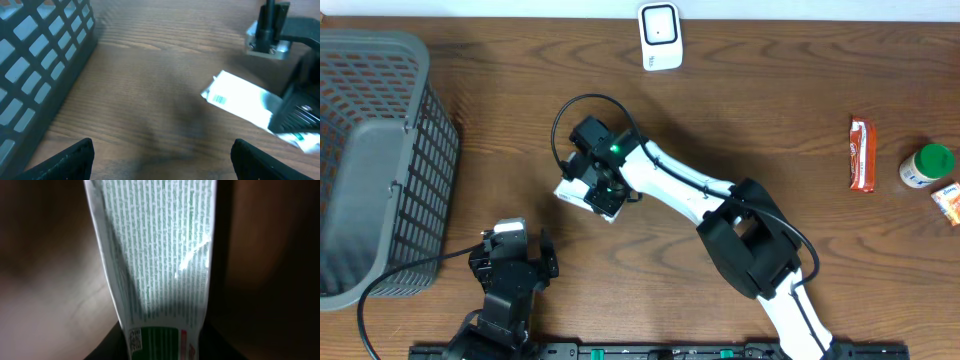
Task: Scan the item barcode
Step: 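Reach the right gripper to the Panadol box and grasp it, then lift the Panadol box and hold it before the scanner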
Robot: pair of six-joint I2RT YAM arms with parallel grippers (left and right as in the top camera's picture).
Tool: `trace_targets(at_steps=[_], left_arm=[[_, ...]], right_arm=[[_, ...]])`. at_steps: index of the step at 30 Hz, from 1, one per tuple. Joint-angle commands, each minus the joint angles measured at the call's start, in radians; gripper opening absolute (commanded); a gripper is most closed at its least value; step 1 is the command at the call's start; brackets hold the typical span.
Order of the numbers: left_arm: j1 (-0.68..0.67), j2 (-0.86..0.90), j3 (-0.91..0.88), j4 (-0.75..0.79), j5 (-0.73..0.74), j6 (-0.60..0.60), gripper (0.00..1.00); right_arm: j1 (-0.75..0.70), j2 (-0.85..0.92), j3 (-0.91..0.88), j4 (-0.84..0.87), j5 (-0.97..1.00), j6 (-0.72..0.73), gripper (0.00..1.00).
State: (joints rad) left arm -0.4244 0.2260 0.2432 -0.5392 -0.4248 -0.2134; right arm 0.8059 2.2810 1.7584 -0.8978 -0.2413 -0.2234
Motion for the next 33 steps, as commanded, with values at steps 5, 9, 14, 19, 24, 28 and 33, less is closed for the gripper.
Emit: trace_targets(at_steps=[5,9,14,19,24,28,33], left_arm=[[0.002,-0.006,0.002,0.002,-0.013,-0.010,0.88],[0.002,-0.006,0.002,0.002,-0.013,-0.010,0.88],[0.002,-0.006,0.002,0.002,-0.013,-0.010,0.88],[0.002,-0.006,0.002,0.002,-0.013,-0.010,0.87],[0.002,-0.006,0.002,0.002,-0.013,-0.010,0.88],[0.002,-0.006,0.002,0.002,-0.013,-0.010,0.88],[0.002,-0.006,0.002,0.002,-0.013,-0.010,0.87]], right_arm=[[-0.077,0.047,0.322,-0.478,-0.248,-0.067,0.11],[-0.129,0.047,0.491,-0.729,-0.347,-0.192,0.14],[-0.212,0.036,0.557,-0.801,-0.420,-0.208,0.19],[-0.305,0.036,0.554,-0.801,-0.447,-0.200,0.18],[-0.401,0.036,0.554,-0.801,-0.477,-0.202,0.18],[-0.465,0.036,0.554,-0.801,-0.542,-0.225,0.20],[-0.514,0.036,0.554,-0.801,-0.554,-0.227,0.20]])
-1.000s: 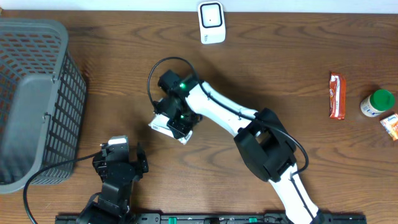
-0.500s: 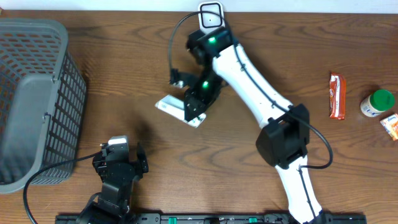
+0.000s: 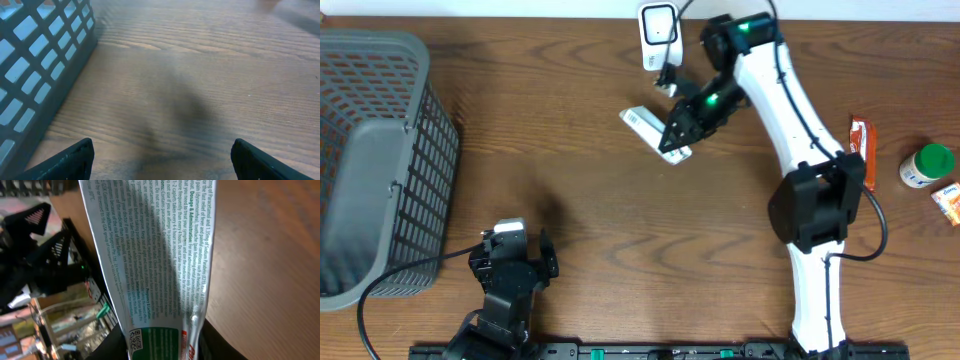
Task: Scan the item barcode
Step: 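Lift the Panadol box and hold it before the scanner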
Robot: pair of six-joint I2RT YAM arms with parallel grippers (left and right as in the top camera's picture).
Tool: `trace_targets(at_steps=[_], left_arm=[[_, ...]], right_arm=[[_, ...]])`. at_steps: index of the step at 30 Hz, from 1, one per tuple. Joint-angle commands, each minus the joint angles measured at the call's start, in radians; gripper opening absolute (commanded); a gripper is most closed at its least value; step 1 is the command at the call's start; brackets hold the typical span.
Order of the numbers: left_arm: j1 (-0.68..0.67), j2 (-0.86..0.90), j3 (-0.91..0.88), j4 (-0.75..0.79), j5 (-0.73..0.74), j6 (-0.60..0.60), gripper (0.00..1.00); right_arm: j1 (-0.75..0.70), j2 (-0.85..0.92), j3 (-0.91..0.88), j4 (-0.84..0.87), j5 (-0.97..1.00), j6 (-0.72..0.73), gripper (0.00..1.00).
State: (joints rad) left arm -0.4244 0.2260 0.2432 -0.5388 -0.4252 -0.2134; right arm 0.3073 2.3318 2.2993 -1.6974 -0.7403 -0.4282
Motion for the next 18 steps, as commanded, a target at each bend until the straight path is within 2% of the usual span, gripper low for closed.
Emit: trace_targets(at_steps=[1,6,11,18], left_arm=[[0.003,-0.006,0.002,0.001,-0.013,-0.010,0.88],[0.002,-0.006,0.002,0.001,-0.013,-0.010,0.88],[0.002,-0.006,0.002,0.001,-0.013,-0.010,0.88],[0.003,-0.006,0.002,0.001,-0.013,-0.010,0.87]], right_arm=[[-0.020,-0.015,0.013,-0.001,-0.055,-0.023,0.20],[-0.025,-0.015,0.013,0.057,0.043,-0.035,0.19],[-0.016,-0.014,0.013,0.314,0.416,0.189,0.20],[-0.015,-0.009,0.013,0.573,0.552,0.197,0.18]])
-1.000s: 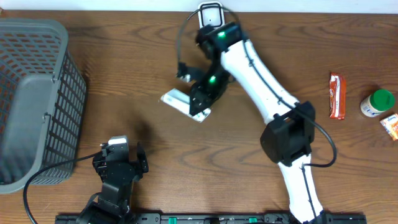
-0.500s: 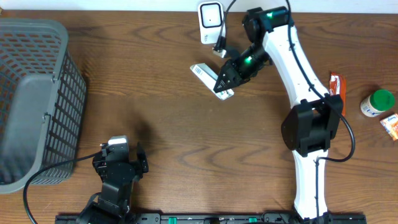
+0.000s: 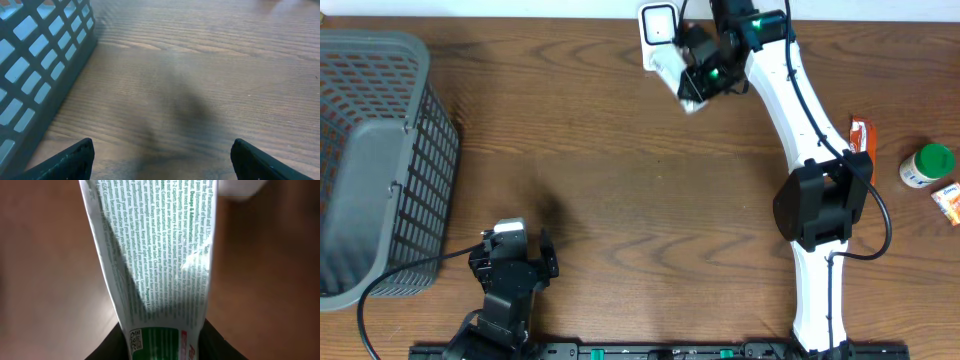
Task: Scan the item barcode
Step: 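Lift the Panadol box and hold it before the scanner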
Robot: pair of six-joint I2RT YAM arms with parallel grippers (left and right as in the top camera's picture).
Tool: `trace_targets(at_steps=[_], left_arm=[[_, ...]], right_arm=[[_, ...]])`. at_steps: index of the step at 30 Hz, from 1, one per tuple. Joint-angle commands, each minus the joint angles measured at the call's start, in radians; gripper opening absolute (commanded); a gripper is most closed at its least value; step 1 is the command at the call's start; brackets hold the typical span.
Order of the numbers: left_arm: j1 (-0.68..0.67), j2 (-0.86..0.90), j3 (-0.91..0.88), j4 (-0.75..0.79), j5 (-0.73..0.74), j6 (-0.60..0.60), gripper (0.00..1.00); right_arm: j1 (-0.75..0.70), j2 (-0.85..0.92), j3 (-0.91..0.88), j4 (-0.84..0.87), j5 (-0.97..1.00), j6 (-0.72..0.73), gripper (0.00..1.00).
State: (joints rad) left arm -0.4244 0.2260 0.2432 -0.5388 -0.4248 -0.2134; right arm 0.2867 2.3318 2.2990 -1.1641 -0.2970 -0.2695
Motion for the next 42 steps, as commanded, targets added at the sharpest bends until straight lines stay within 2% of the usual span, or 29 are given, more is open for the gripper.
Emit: trace_targets(at_steps=[1,8,12,21,23,30,33,37,42], left_arm=[[0.002,-0.006,0.002,0.001,-0.013,-0.010,0.88],[0.002,-0.006,0.002,0.001,-0.013,-0.010,0.88],[0.002,-0.006,0.002,0.001,-0.013,-0.010,0.88],[0.003,-0.006,0.002,0.001,-0.013,-0.010,0.88],[0.003,-0.006,0.002,0.001,-0.013,-0.010,0.87],[0.002,-0.006,0.002,0.001,-0.013,-0.010,0.87],[0.002,-0.006,0.002,0.001,-0.013,-0.010,0.88],[0.002,-0.006,0.002,0.001,-0.013,-0.010,0.88],[0.002,-0.006,0.002,0.001,-0.013,-0.010,0.88]], right_arm=[[0.008,-0.005,0.013,0.092,0.154,0.038,0.19],[0.046,0.050,0.013,0.365,0.480,0.015,0.20],[0.080,0.114,0.013,0.528,0.661,-0.069,0.22],[0.140,0.280,0.013,0.789,1.013,-0.264,0.19],[0.152,0.309,0.013,0.834,1.091,-0.319,0.16],[0.164,0.310,0.012,0.875,1.189,-0.435,0.16],[0.164,0.284,0.012,0.801,1.224,-0.397,0.15],[0.143,0.215,0.012,0.588,1.218,-0.242,0.15],[0.044,0.117,0.012,0.218,1.138,0.021,0.11]])
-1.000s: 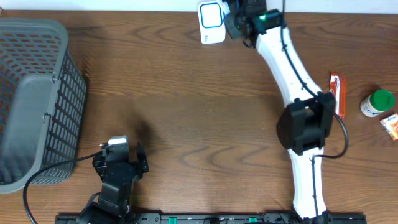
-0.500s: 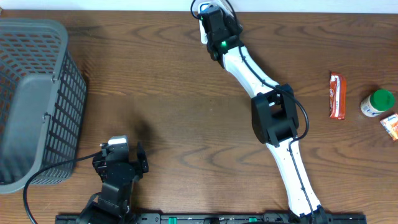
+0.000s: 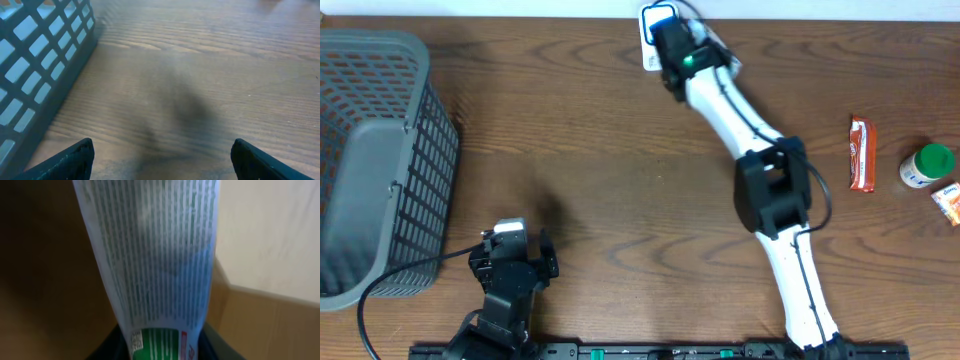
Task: Scan the item barcode
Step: 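Lift the Panadol box and hold it before the scanner, then carry the Panadol box to the right edge and release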
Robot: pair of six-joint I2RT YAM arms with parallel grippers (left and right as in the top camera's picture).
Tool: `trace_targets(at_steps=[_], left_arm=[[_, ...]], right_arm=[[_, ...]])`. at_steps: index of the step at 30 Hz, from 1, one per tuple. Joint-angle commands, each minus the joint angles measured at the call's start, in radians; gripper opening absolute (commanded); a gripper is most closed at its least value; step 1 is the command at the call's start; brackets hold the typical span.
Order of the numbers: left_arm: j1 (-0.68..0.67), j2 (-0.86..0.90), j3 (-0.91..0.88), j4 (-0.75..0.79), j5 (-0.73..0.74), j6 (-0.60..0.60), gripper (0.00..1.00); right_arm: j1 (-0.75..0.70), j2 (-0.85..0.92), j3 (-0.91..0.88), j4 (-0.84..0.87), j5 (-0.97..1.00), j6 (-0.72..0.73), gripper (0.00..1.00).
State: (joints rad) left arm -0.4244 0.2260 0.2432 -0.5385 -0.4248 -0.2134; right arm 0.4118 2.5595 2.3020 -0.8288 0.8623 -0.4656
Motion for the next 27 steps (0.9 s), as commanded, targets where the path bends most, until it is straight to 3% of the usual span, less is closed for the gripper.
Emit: trace_targets(at_steps=[1,5,8,12,18,20,21,22,25,27], left_arm=[[0.002,-0.006,0.002,0.001,-0.013,-0.010,0.88],[0.002,-0.006,0.002,0.001,-0.013,-0.010,0.87],[0.002,-0.006,0.002,0.001,-0.013,-0.010,0.88],[0.002,-0.006,0.002,0.001,-0.013,-0.010,0.87],[0.002,-0.006,0.002,0.001,-0.013,-0.010,0.88],[0.002,-0.006,0.002,0.001,-0.013,-0.010,0.88],[0.003,-0.006,0.002,0.001,-0.013,-0.010,0.88],[0.002,-0.006,0.002,0.001,-0.013,-0.010,0.87],[0.002,-0.006,0.002,0.001,-0.013,-0.010,0.88],[0.002,-0.006,0.002,0.001,-0.013,-0.010,0.88]], right_arm=[[-0.099,-0.120,0.009,-0.162,-0.035,0.253,0.11],[-0.200,-0.142,0.009,-0.335,-0.134,0.392,0.16],[-0.297,-0.141,0.004,-0.453,-0.140,0.499,0.13],[-0.430,-0.141,0.003,-0.539,-0.216,0.576,0.10],[-0.623,-0.141,0.002,-0.616,-0.322,0.672,0.17],[-0.679,-0.141,0.002,-0.623,-0.394,0.681,0.27],[-0.715,-0.142,0.002,-0.627,-0.456,0.678,0.59],[-0.737,-0.143,0.002,-0.629,-0.495,0.677,0.75],[-0.785,-0.174,0.002,-0.628,-0.626,0.674,0.99],[-0.797,-0.219,0.009,-0.623,-0.684,0.674,0.99]])
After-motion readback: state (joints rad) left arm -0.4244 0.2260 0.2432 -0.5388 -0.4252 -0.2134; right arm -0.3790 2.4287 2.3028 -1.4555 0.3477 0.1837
